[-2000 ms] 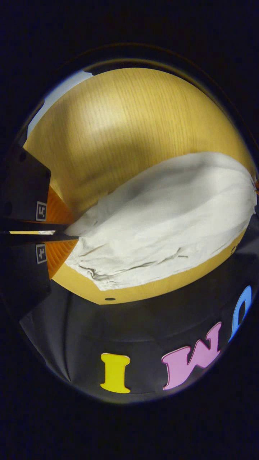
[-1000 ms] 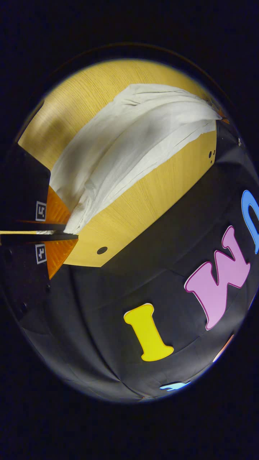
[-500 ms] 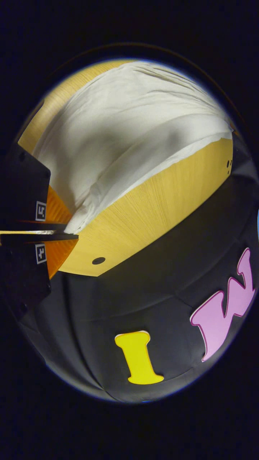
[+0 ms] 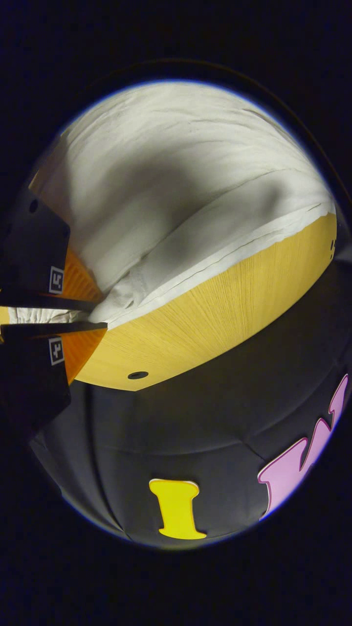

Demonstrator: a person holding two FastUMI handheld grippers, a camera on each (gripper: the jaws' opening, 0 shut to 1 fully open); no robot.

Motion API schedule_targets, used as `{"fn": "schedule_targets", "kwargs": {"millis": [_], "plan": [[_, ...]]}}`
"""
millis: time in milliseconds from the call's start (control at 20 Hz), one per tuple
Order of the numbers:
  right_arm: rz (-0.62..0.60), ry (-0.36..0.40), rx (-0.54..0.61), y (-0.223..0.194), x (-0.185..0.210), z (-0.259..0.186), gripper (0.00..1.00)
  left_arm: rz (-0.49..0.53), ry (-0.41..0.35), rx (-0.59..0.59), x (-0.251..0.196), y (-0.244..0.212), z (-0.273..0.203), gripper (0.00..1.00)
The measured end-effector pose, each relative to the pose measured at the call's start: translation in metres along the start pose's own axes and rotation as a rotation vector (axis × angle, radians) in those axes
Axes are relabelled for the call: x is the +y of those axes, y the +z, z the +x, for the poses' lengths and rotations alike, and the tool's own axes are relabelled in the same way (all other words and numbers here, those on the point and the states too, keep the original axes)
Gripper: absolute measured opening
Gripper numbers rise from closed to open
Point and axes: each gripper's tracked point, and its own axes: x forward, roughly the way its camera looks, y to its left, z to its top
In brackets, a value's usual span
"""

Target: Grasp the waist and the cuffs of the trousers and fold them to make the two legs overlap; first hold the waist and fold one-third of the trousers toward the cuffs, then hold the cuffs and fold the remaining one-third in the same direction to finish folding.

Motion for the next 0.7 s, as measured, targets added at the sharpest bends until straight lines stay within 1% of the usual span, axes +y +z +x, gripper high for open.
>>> {"fn": "schedule_targets", "kwargs": {"millis": [50, 100, 150, 200, 250, 300, 350, 450, 500, 600, 650, 700], "plan": [[-0.02, -0.016, -0.009, 0.001, -0.004, 0.0, 0.24, 0.004, 0.0, -0.002, 0.004, -0.002, 0.006, 0.3], [-0.038, -0.024, -0.013, -0.001, -0.008, -0.003, 0.39, 0.019, 0.02, -0.004, 0.011, -0.004, 0.009, 0.41], [-0.048, -0.033, -0.015, -0.003, -0.013, -0.004, 0.48, 0.04, 0.04, -0.009, 0.017, -0.004, 0.007, 0.45], [-0.042, -0.039, -0.016, -0.004, -0.019, -0.006, 0.63, 0.051, 0.049, -0.007, 0.021, -0.005, 0.008, 0.63], [-0.024, -0.03, -0.008, -0.008, -0.021, -0.006, 0.71, 0.062, 0.053, 0.008, 0.023, -0.009, 0.007, 0.75], [-0.007, -0.022, 0.005, -0.01, -0.023, -0.005, 0.79, 0.076, 0.058, 0.034, 0.025, -0.016, 0.004, 0.84], [0.003, -0.03, 0.011, -0.012, -0.028, -0.005, 0.8, 0.093, 0.073, 0.063, 0.031, -0.024, 0.002, 0.87], [-0.001, -0.048, 0.006, -0.015, -0.036, -0.01, 0.88, 0.108, 0.119, 0.078, 0.04, -0.033, -0.002, 0.97], [-0.026, -0.067, 0.005, -0.022, -0.041, -0.011, 0.88, 0.113, 0.14, 0.081, 0.044, -0.037, -0.003, 0.99], [-0.078, -0.107, 0.027, -0.042, -0.056, -0.023, 0.88, 0.122, 0.158, 0.094, 0.048, -0.053, -0.013, 0.99], [-0.085, -0.133, 0.045, -0.052, -0.065, -0.029, 0.88, 0.124, 0.161, 0.112, 0.052, -0.065, -0.015, 0.98], [-0.063, -0.153, 0.061, -0.063, -0.072, -0.034, 0.88, 0.122, 0.163, 0.14, 0.054, -0.08, -0.02, 0.98]]}}
